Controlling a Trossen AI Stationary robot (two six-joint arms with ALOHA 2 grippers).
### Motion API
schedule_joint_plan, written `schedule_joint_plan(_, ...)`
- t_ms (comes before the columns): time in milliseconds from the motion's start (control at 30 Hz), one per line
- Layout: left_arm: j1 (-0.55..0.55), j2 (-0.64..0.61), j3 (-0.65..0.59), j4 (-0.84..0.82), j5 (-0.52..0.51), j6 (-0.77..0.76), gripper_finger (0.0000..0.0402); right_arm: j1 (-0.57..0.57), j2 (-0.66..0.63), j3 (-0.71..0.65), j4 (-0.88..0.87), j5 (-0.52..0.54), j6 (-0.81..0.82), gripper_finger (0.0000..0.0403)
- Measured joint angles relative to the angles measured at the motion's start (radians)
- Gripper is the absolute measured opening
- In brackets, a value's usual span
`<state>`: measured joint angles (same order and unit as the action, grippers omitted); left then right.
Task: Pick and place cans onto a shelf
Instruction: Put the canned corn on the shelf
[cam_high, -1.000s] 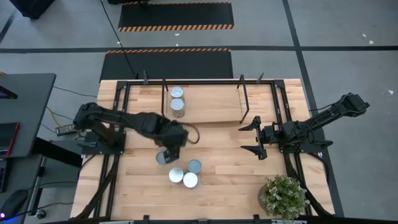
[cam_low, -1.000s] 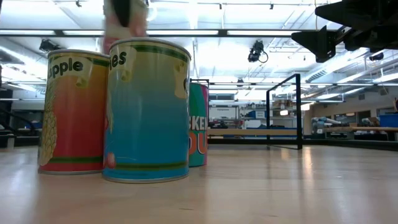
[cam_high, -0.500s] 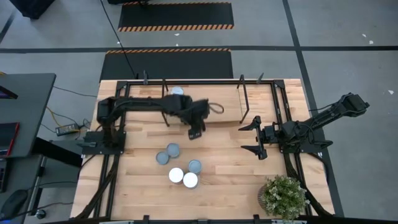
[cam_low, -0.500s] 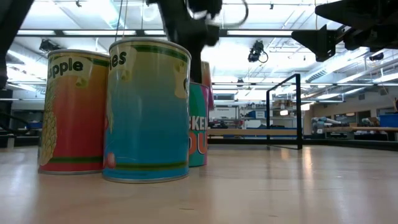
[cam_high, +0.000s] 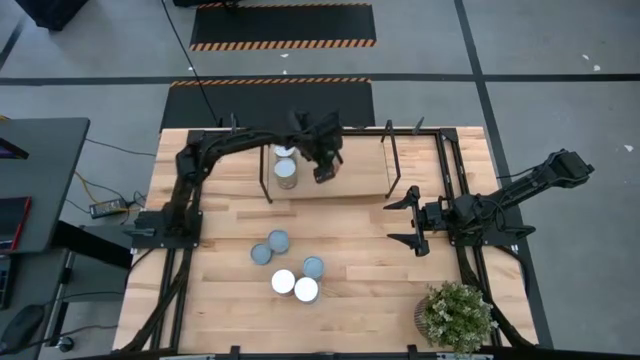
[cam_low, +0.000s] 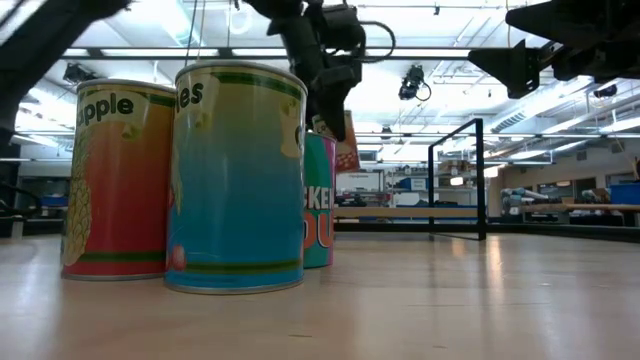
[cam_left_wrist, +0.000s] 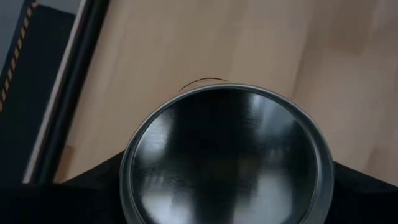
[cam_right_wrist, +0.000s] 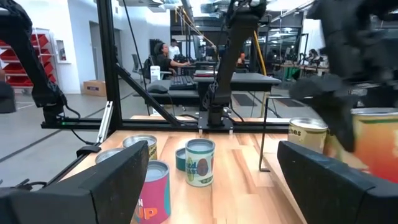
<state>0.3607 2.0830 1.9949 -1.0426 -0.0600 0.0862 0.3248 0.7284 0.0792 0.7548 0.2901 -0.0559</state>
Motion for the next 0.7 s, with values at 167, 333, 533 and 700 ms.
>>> schedule_joint_plan(167, 0.069, 0.089, 0.093, -0.103, 0.028, 0.044, 0.0307, 0.000, 0.000, 0.000, -0.010, 0.000, 0.001, 0.0364)
schedule_joint_plan(333, 0.096, 0.136, 0.095, -0.169, 0.036, 0.099, 0.0307, 0.000, 0.000, 0.000, -0.011, 0.000, -0.005, 0.0364)
schedule_joint_plan(533, 0.095, 0.143, 0.095, -0.182, 0.036, 0.129, 0.0308, 0.000, 0.000, 0.000, -0.012, 0.003, -0.007, 0.0364)
schedule_joint_plan(700, 0.087, 0.143, 0.095, -0.202, -0.007, 0.128, 0.0317, 0.000, 0.000, 0.000, -0.012, 0.003, -0.001, 0.0364)
